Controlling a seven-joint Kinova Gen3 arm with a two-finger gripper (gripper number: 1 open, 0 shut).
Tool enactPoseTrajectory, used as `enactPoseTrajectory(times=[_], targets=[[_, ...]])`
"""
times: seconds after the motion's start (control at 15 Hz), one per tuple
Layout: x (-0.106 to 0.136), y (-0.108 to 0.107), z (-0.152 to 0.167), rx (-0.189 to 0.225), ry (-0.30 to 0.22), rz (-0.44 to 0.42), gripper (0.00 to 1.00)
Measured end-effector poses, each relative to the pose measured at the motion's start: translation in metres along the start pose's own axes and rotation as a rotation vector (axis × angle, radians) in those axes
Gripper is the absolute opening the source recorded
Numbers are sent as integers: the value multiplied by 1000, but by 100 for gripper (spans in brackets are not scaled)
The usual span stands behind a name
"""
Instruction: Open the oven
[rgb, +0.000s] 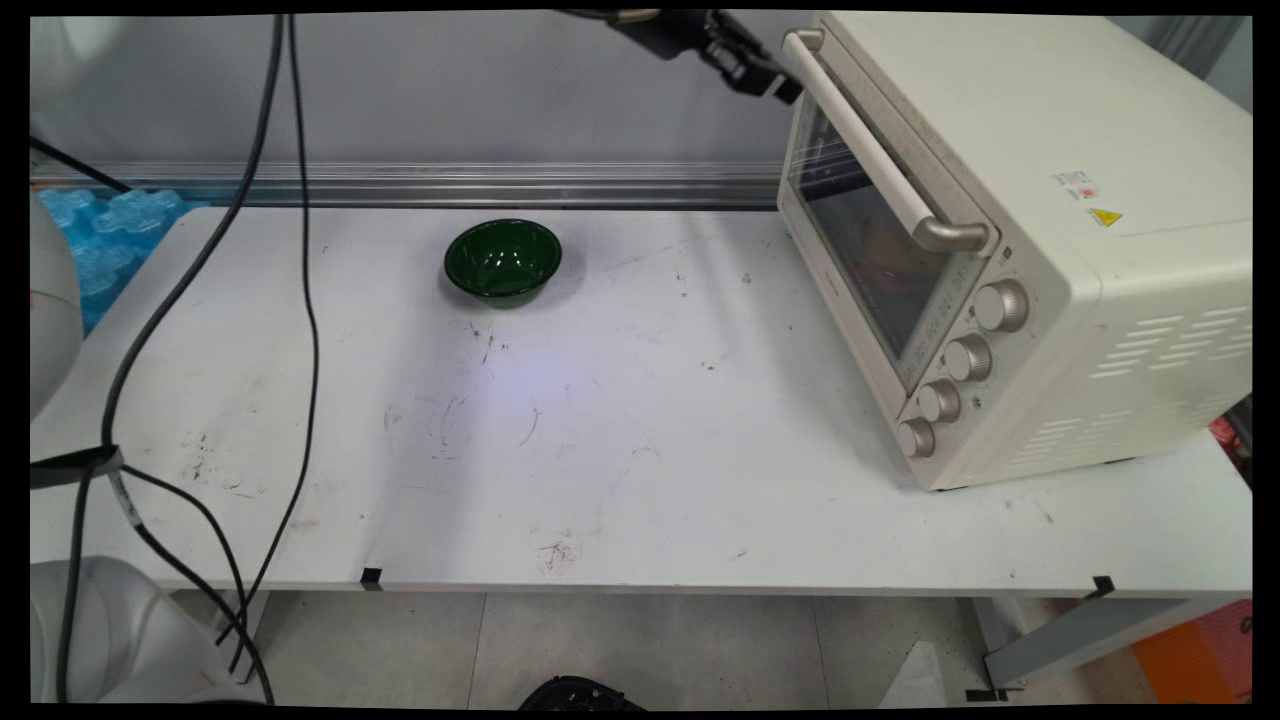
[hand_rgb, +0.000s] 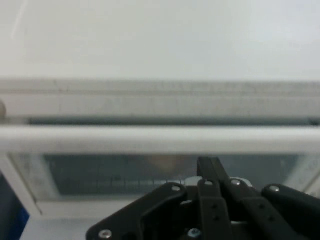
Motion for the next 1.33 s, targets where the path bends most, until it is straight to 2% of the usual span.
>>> enactPoseTrajectory(times=[0.67,1.33], targets=[[31,-6,51,-12,48,-16,0],[31,-10,92,-16,38,-31,0]])
